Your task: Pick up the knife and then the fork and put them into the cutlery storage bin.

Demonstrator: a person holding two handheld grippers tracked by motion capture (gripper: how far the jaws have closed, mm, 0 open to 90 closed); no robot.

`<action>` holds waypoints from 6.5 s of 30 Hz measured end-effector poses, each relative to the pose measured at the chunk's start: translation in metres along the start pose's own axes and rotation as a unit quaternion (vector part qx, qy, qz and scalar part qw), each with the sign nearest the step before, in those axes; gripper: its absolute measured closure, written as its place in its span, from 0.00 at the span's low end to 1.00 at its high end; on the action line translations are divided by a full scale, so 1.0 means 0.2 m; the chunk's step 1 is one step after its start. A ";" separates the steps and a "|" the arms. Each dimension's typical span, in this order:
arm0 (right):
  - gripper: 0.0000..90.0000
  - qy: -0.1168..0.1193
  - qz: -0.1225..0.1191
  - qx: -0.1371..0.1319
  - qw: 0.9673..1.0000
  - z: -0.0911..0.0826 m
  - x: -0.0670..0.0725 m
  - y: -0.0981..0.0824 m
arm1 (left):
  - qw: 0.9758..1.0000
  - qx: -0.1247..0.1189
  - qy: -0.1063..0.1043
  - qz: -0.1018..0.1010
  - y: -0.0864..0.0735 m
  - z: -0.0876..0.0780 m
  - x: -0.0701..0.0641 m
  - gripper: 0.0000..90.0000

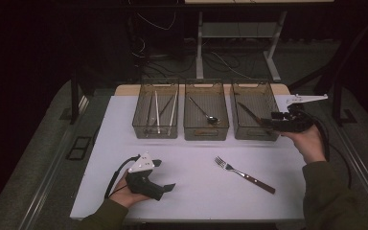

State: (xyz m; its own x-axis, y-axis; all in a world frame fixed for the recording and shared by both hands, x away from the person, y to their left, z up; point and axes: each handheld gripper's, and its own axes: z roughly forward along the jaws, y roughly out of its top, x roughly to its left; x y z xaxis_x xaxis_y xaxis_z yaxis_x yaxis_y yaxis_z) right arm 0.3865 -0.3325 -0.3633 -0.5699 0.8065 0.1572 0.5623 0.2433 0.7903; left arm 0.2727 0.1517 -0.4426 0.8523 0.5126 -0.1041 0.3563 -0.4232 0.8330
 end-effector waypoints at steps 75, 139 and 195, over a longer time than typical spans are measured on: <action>0.78 0.056 -0.221 0.365 0.903 0.25 0.61 -0.29 | 1.000 0.001 -0.005 0.002 0.00 0.00 0.00 0.02; 0.86 0.080 -0.029 0.022 0.996 -0.07 0.24 -0.19 | 1.000 0.001 -0.006 0.004 0.00 0.00 0.00 0.02; 0.86 -0.024 0.026 -0.091 0.995 -0.07 0.02 0.16 | 1.000 -0.002 -0.007 0.001 0.00 0.00 -0.01 0.02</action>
State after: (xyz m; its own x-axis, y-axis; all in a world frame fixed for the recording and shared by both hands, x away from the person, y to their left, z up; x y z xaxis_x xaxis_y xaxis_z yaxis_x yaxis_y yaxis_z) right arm 0.3939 -0.3288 -0.3294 -0.5114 0.8412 0.1755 0.4696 0.1025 0.8769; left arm 0.2716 0.1510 -0.4432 0.8583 0.5011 -0.1103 0.3532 -0.4211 0.8354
